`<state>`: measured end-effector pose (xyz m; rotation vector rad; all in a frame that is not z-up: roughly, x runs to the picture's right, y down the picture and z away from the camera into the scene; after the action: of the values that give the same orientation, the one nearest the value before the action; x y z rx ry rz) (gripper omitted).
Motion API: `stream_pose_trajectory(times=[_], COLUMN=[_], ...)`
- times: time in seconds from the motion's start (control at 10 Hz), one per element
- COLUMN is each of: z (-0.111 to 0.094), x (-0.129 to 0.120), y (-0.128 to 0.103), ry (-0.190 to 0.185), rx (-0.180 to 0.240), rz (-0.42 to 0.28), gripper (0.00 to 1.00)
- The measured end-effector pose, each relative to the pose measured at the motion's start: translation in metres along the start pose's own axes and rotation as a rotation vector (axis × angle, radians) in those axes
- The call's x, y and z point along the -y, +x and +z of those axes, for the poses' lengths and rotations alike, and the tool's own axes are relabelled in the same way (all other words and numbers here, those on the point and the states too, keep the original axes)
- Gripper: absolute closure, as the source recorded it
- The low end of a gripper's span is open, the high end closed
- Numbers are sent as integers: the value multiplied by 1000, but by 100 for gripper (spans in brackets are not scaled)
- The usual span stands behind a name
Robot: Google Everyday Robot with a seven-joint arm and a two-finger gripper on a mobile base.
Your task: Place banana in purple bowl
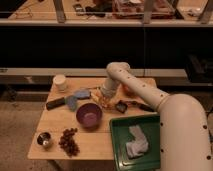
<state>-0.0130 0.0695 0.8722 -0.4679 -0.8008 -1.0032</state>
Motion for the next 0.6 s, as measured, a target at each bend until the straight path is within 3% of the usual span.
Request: stream_pose_trajectory(times=[0.3,0.4,0.6], z=[-53,-73,-85], x=[15,18,25], y=[-6,-8,-13], ry=[47,58,57], rx=[-47,-61,-68], rz=[-42,-56,-80], gripper=[100,96,78])
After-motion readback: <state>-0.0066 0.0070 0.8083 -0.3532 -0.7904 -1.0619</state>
